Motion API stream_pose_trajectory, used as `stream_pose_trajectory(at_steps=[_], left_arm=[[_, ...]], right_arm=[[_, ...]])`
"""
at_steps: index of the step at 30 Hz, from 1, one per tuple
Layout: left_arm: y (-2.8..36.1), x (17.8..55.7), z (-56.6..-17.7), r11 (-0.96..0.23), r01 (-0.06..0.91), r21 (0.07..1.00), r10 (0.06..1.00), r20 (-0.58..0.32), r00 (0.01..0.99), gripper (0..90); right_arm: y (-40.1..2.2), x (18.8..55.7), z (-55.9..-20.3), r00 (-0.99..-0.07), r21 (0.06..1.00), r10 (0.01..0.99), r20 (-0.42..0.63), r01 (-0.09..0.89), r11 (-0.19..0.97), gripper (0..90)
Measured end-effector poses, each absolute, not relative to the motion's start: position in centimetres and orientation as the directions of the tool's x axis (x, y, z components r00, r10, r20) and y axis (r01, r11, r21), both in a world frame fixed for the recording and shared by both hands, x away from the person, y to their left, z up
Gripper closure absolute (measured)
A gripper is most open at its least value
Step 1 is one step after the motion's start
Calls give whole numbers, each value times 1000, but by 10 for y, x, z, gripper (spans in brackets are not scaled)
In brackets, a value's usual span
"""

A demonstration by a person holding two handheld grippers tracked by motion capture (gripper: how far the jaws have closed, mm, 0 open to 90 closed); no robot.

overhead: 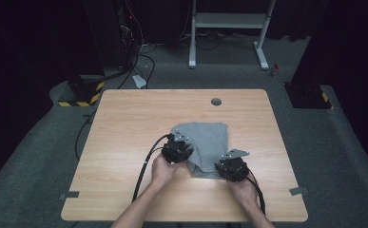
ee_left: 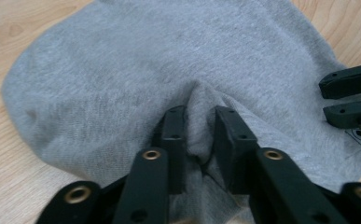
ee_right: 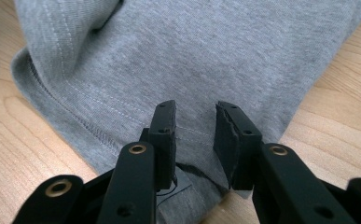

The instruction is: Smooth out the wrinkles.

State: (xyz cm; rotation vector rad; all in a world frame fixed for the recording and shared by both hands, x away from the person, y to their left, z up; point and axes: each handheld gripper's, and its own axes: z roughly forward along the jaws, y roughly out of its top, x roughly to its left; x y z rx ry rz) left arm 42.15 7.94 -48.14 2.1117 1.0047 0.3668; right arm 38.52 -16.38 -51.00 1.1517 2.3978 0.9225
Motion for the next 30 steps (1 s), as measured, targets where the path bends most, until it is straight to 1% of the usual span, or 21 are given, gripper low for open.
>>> stream_pose_trajectory(at_steps=[2,3,4,7,13,15,20,24,26,27,30], left_arm=[[84,414,-477,-415,521,746,752,-41,658,672],[88,405,-473,-444,499,744,744,-4,668,669],[88,405,-473,-444,499,744,744,-4,668,667],[100,390,-471,-471,478,741,743,40,668,667],[115,369,-473,-489,464,738,745,77,662,670],[121,357,-480,-508,463,726,743,98,662,689],[121,351,-494,-523,491,697,731,69,679,712],[109,358,-506,-543,510,667,714,47,699,712],[105,362,-505,-523,508,685,719,33,694,696],[102,366,-500,-493,494,716,723,20,691,690],[99,372,-495,-470,483,739,724,10,689,663]], right_arm=[[-163,386,-510,-623,673,782,-15,572,468,687],[-163,386,-510,-623,674,782,-15,572,468,687],[-163,386,-510,-623,674,782,-15,572,468,687],[-162,386,-511,-625,677,781,-19,566,470,691],[-163,387,-511,-627,673,779,-20,567,474,710],[-162,387,-511,-625,673,780,-19,570,472,712],[-162,387,-511,-628,670,778,-22,568,477,716],[-161,388,-510,-630,668,776,-24,567,481,717],[-161,388,-510,-629,668,777,-23,569,481,716],[-161,388,-510,-627,668,779,-21,571,478,716],[-161,390,-510,-633,667,774,-24,566,484,716]])
